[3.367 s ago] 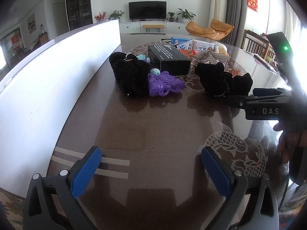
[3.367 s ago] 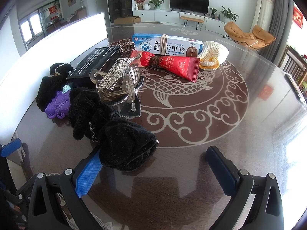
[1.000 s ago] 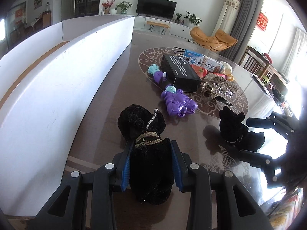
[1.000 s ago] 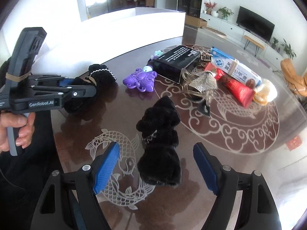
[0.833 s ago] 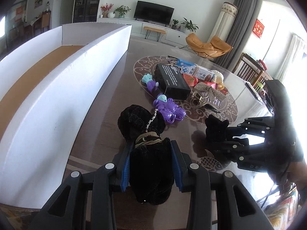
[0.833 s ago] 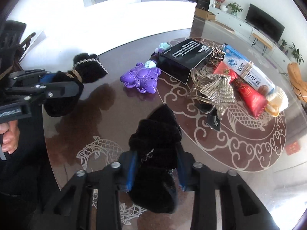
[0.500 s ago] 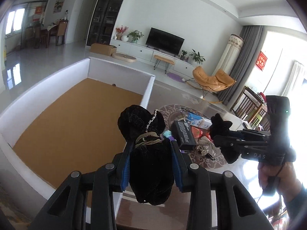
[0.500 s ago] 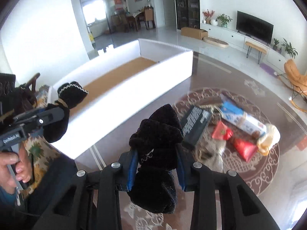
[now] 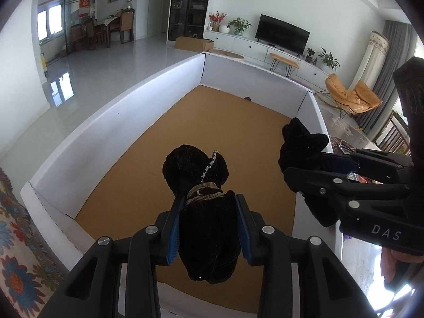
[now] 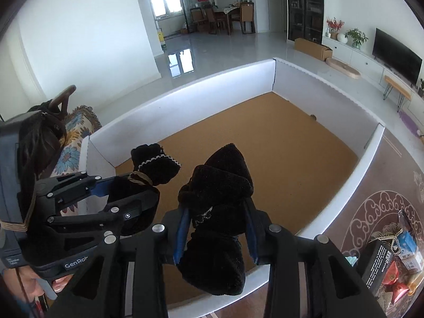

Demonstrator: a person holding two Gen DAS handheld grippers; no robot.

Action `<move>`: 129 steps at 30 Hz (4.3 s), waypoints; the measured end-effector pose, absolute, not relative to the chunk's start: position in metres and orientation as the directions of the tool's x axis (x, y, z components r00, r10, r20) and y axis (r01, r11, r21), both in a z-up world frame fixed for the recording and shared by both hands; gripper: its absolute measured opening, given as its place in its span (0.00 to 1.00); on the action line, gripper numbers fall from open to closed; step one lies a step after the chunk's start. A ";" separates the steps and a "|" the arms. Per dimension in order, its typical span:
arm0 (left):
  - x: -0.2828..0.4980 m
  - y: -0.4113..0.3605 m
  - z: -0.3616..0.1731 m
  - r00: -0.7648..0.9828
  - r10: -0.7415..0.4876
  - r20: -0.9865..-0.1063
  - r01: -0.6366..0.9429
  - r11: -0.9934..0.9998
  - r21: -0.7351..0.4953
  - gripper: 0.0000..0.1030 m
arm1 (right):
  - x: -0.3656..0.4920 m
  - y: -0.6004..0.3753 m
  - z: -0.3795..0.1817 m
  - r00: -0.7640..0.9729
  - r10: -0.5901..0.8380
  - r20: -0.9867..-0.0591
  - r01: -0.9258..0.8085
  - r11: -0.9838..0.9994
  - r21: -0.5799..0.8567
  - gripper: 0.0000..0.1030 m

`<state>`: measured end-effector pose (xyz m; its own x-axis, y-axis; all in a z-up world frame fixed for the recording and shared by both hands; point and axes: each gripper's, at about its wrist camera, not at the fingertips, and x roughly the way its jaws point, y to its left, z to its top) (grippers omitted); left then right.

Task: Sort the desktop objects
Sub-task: 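Carry the pouch with the left tool into the white box while the right tool drops the cloth there, then move the right tool back over the rhinestone bow hair clip, then close the right tool on the rhinestone bow hair clip and lift it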

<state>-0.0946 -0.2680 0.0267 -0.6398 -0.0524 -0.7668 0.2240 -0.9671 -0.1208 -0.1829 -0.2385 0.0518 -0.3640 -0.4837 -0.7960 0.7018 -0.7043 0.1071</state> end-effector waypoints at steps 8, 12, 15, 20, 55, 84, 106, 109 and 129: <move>-0.088 -0.264 0.030 -0.671 -0.183 -0.719 0.274 -0.962 -0.010 0.77 | -0.184 -0.205 0.052 -0.429 -0.503 -0.750 0.651 -0.748 0.130 0.76; -0.075 -0.249 0.046 -0.713 -0.157 -0.683 0.253 -0.966 -0.043 0.77 | -0.172 -0.169 0.064 -0.481 -0.512 -0.712 0.630 -0.766 0.126 0.77; -0.057 -0.216 0.062 -0.754 -0.094 -0.650 0.180 -0.981 -0.067 0.77 | -0.152 -0.124 0.064 -0.540 -0.508 -0.671 0.593 -0.795 0.125 0.85; -0.029 -0.132 0.071 -0.782 0.131 -0.609 -0.060 -0.989 -0.136 0.79 | -0.112 -0.024 0.041 -0.655 -0.377 -0.655 0.461 -0.886 0.049 0.87; -0.032 -0.011 -0.068 -0.648 0.114 -0.753 -0.167 -0.986 -0.006 0.92 | -0.061 0.128 -0.051 -0.603 -0.017 -0.798 0.047 -0.999 -0.014 1.00; -0.024 -0.022 -0.070 -0.654 0.108 -0.749 -0.159 -0.987 -0.004 1.00 | -0.061 0.129 -0.052 -0.602 -0.017 -0.798 0.047 -0.999 -0.014 1.00; -0.019 -0.033 -0.073 -0.692 0.091 -0.716 -0.130 -0.991 0.000 1.00 | -0.187 0.043 -0.026 -0.543 -0.142 -0.827 0.306 -0.951 -0.037 0.95; -0.018 -0.034 -0.074 -0.693 0.090 -0.716 -0.128 -0.992 0.000 1.00 | -0.198 0.044 -0.040 -0.528 -0.124 -0.840 0.322 -0.945 -0.063 0.58; -0.151 -0.015 -0.060 -0.548 0.119 -0.828 0.022 -0.987 -0.157 1.00 | -0.087 0.114 -0.046 -0.602 -0.162 -0.782 0.259 -0.966 0.000 0.49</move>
<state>-0.1508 -0.0150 -0.0597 -0.5484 0.1192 -0.8277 0.0218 -0.9874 -0.1566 -0.0871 0.1144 -0.0457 -0.6020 -0.1615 -0.7820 0.2592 -0.9658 0.0000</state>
